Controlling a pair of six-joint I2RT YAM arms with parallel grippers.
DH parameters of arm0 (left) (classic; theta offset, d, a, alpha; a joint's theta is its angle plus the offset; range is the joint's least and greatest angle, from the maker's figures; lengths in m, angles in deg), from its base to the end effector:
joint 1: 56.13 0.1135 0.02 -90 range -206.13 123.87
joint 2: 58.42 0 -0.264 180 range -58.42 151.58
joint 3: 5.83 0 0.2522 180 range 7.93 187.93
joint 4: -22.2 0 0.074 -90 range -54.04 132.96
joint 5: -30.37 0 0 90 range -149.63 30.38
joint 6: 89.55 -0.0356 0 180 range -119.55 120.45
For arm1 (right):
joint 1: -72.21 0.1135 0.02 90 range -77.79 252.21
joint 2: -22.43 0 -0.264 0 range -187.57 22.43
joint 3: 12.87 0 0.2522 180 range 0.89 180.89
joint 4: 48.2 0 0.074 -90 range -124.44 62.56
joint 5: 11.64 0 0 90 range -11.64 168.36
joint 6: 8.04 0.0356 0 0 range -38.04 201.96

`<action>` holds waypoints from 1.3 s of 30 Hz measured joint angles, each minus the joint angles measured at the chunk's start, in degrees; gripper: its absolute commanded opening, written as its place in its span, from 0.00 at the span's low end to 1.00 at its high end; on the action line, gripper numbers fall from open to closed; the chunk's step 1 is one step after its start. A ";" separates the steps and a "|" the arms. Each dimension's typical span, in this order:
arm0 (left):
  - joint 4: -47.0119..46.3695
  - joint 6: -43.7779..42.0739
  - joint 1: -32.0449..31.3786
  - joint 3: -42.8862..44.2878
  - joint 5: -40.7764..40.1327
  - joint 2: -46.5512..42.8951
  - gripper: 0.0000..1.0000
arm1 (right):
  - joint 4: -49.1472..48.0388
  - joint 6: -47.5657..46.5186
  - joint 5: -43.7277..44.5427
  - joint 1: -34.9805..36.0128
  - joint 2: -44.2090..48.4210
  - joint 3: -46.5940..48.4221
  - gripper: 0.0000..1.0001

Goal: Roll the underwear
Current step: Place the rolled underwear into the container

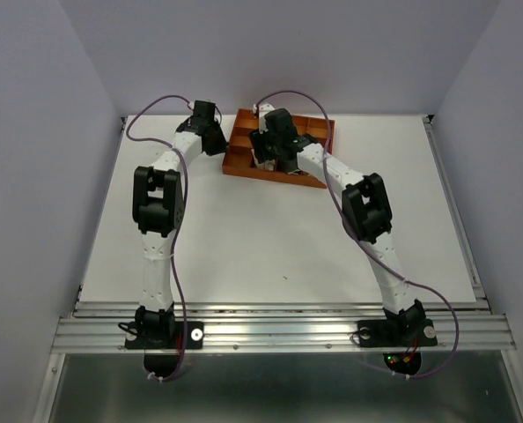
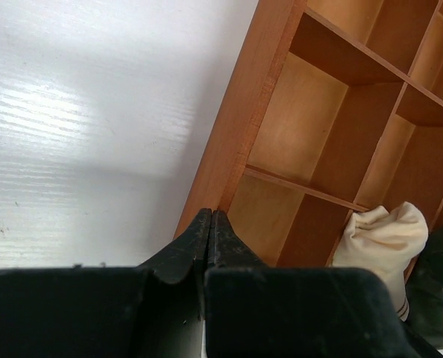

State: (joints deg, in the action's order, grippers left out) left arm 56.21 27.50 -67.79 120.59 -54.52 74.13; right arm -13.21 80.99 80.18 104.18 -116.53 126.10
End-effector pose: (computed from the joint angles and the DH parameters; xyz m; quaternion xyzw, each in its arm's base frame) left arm 0.5213 -0.1108 0.2105 -0.1027 0.9003 -0.1777 0.3839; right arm 0.4766 0.2961 0.2241 -0.2444 0.8525 0.1098 0.4488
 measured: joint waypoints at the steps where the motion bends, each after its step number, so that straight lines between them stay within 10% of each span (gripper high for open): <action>1: -0.24 0.13 0.00 -0.26 0.02 -0.11 0.00 | -0.48 0.04 0.17 0.02 -0.26 0.00 0.56; 8: -1.66 0.63 0.00 -1.77 0.00 -0.79 0.00 | -5.60 -0.31 0.79 0.35 -2.89 -0.04 0.49; 13: -1.95 0.90 0.00 -2.08 0.00 -0.96 0.00 | -6.34 -0.85 0.79 0.46 -3.26 -0.04 0.17; 20: -3.32 1.27 0.00 -3.50 0.00 -1.57 0.00 | -6.25 -4.07 -0.57 1.09 -6.03 1.86 0.12; 28: -4.72 1.79 0.00 -5.35 -0.09 -2.54 0.00 | -5.11 -8.13 1.73 2.43 -6.82 2.32 0.12; 39: -5.35 3.69 0.00 -7.15 -0.63 -3.56 0.00 | -3.67 -9.16 4.17 3.50 -5.88 1.33 0.47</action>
State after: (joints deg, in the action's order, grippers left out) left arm 50.86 31.19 -67.79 113.44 -55.16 70.57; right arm -16.88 71.83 84.36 107.67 -122.41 127.43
